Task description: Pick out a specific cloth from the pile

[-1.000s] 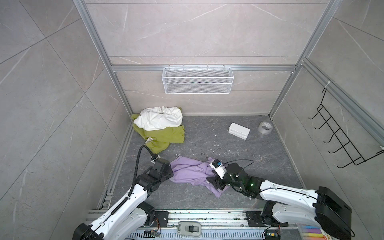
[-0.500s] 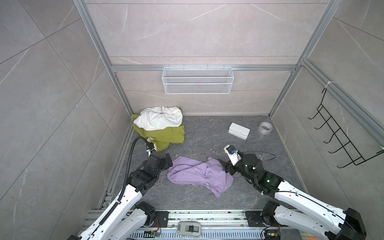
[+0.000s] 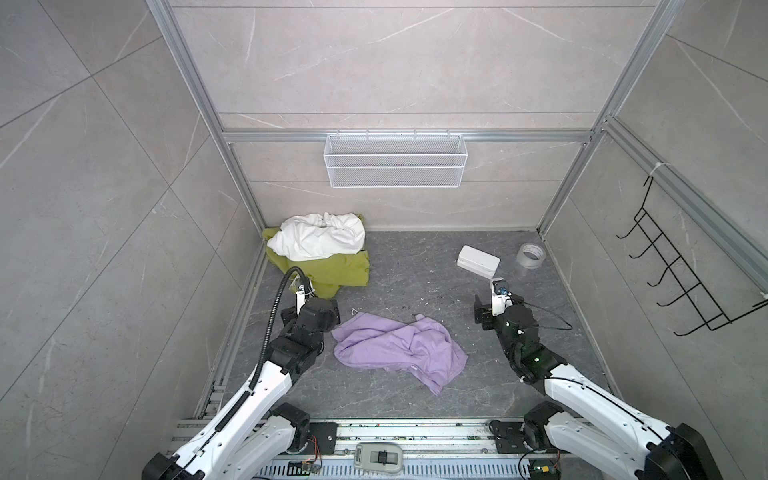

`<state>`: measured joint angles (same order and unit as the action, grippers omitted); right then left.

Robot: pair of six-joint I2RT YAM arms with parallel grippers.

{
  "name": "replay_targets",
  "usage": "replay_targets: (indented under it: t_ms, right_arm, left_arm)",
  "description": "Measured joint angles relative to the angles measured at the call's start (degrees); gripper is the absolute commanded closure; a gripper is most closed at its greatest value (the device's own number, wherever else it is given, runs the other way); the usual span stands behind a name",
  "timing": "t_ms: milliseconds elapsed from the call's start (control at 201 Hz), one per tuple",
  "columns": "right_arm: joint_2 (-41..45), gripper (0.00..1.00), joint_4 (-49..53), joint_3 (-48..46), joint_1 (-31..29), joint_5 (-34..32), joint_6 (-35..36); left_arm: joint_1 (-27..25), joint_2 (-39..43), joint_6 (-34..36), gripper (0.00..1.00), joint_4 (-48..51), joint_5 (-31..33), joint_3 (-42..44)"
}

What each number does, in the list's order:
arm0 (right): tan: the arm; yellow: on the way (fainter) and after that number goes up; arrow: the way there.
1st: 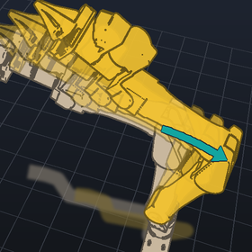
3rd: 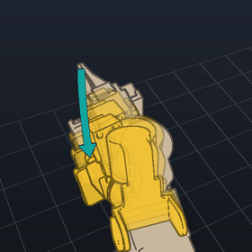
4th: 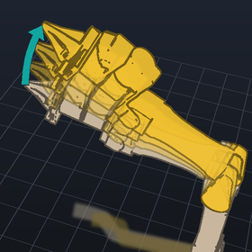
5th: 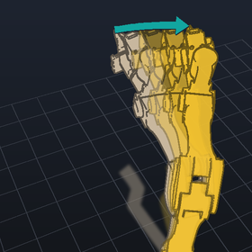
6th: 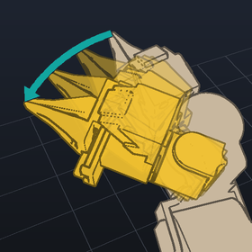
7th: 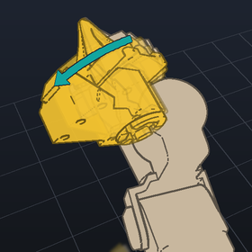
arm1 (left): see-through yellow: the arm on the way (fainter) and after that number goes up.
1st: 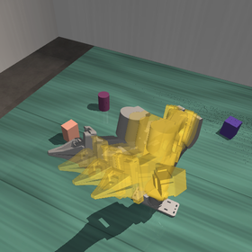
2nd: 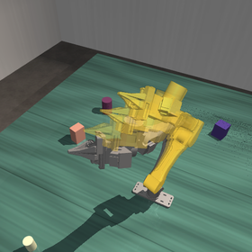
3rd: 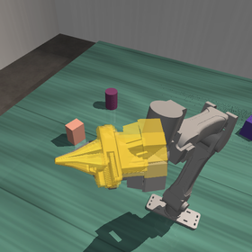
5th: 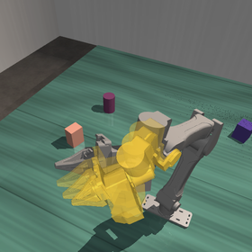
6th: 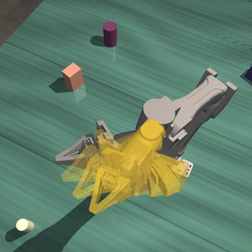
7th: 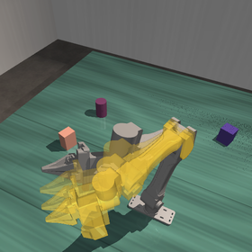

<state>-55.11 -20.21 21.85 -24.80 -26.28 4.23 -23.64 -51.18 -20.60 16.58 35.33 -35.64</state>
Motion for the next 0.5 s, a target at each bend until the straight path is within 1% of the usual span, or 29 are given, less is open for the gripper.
replay_targets:
  t_ms: [100, 204, 398, 503]
  right_arm:
    - [-3.85, 0.15, -4.37, -1.73, 3.21, -0.59, -0.90]
    - [-9.14, 0.15, -10.23, -2.97, 5.86, -1.33, -1.88]
    - [-18.67, 0.15, -23.06, -5.92, 8.72, -1.60, -2.32]
    - [-24.04, 0.16, -30.25, -7.04, 10.21, -1.49, -2.32]
  left_arm:
    - [5.84, -3.80, 1.84, 0.05, -2.47, -1.42, 1.22]
    - [10.08, -8.48, 3.61, 0.06, -6.03, -2.14, 1.70]
    - [13.40, -14.16, 7.06, 0.09, -16.59, -4.52, 4.37]
    - [15.50, -18.49, 8.20, 0.10, -20.48, -6.19, 4.44]
